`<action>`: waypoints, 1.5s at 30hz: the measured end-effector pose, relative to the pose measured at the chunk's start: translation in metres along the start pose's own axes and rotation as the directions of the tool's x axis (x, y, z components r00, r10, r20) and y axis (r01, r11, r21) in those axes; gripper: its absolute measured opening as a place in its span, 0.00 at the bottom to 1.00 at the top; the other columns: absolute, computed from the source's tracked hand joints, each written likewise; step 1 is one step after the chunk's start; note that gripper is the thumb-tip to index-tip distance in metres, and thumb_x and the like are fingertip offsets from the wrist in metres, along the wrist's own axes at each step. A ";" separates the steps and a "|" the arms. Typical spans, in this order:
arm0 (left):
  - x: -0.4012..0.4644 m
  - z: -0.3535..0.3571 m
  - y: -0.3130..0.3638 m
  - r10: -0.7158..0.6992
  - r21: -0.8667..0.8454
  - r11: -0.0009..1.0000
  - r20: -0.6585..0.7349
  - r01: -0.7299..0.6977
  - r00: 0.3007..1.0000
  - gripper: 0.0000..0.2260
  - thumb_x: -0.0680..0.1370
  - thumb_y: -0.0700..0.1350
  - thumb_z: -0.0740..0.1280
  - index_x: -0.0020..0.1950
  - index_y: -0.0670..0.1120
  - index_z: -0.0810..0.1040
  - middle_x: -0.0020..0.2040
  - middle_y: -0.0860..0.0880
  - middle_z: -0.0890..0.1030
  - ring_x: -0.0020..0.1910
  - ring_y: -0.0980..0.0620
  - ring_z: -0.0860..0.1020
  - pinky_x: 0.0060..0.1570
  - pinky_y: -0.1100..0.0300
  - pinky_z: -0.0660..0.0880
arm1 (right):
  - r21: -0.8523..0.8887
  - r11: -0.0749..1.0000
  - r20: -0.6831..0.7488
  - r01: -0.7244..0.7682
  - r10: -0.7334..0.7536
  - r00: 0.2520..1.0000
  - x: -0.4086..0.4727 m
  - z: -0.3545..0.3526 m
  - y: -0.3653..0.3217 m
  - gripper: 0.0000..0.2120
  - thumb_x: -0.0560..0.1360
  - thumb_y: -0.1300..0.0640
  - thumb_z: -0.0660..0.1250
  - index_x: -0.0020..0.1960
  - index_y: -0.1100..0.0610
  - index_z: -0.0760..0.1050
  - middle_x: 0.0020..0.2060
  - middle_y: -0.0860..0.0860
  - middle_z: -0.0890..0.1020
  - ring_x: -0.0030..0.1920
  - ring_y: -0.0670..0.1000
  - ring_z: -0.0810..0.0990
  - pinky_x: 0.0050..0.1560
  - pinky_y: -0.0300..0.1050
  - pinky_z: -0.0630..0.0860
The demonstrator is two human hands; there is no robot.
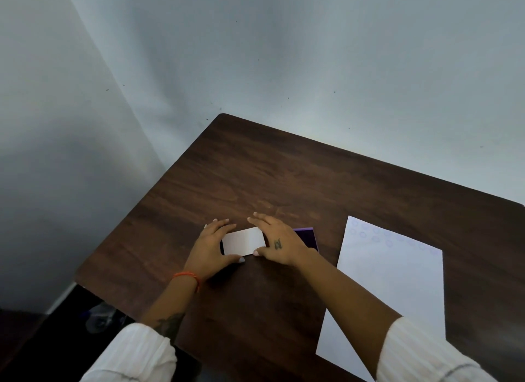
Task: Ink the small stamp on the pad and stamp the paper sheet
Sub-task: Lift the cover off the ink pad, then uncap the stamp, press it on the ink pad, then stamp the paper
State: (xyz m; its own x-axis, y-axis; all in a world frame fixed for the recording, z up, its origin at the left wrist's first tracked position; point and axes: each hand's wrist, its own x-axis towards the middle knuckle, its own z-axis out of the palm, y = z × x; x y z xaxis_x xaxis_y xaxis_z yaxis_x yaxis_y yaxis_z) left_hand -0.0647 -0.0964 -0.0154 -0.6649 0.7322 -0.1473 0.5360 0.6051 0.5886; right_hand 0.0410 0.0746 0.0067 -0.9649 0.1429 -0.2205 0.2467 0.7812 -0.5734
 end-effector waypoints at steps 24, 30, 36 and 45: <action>-0.032 0.097 0.124 0.192 -0.204 0.965 0.127 -0.164 0.973 0.18 0.71 0.45 0.71 0.60 0.48 0.75 0.59 0.47 0.78 0.55 0.53 0.75 0.58 0.62 0.71 | 0.386 0.918 -0.473 -0.096 0.286 0.833 -0.144 0.013 0.048 0.09 0.71 0.51 0.69 0.49 0.53 0.80 0.45 0.51 0.85 0.42 0.43 0.80 0.43 0.27 0.74; -0.034 0.107 0.128 0.150 -0.195 0.972 0.094 -0.130 0.984 0.13 0.73 0.43 0.69 0.57 0.46 0.77 0.56 0.45 0.80 0.54 0.50 0.76 0.57 0.62 0.68 | 0.373 0.905 -0.429 -0.205 0.364 0.827 -0.139 0.023 0.051 0.10 0.72 0.55 0.69 0.48 0.61 0.80 0.44 0.58 0.84 0.42 0.53 0.81 0.46 0.35 0.74; -0.034 0.103 0.132 0.144 -0.266 0.956 0.053 -0.125 0.988 0.12 0.72 0.43 0.70 0.55 0.46 0.78 0.54 0.46 0.81 0.50 0.54 0.77 0.54 0.65 0.70 | 0.448 0.884 -0.455 -0.135 0.355 0.817 -0.138 0.016 0.051 0.09 0.72 0.57 0.69 0.46 0.62 0.80 0.41 0.60 0.84 0.40 0.54 0.81 0.43 0.34 0.75; -0.032 0.095 0.139 0.115 -0.360 0.926 -0.027 -0.117 0.993 0.11 0.71 0.44 0.71 0.52 0.47 0.78 0.50 0.47 0.82 0.48 0.55 0.78 0.54 0.61 0.76 | 0.624 0.774 -0.442 -0.105 0.460 0.770 -0.136 0.009 0.049 0.07 0.68 0.52 0.73 0.44 0.50 0.78 0.38 0.44 0.82 0.39 0.43 0.82 0.40 0.27 0.77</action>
State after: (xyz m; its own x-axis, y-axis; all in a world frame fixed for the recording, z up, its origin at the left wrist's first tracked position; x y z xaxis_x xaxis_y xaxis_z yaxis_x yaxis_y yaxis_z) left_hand 0.0803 -0.0065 -0.0045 -0.6129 0.7881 -0.0571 0.3864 0.3620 0.8484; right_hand 0.1854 0.0882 0.0014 -0.6696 0.7379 -0.0851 0.3484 0.2108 -0.9133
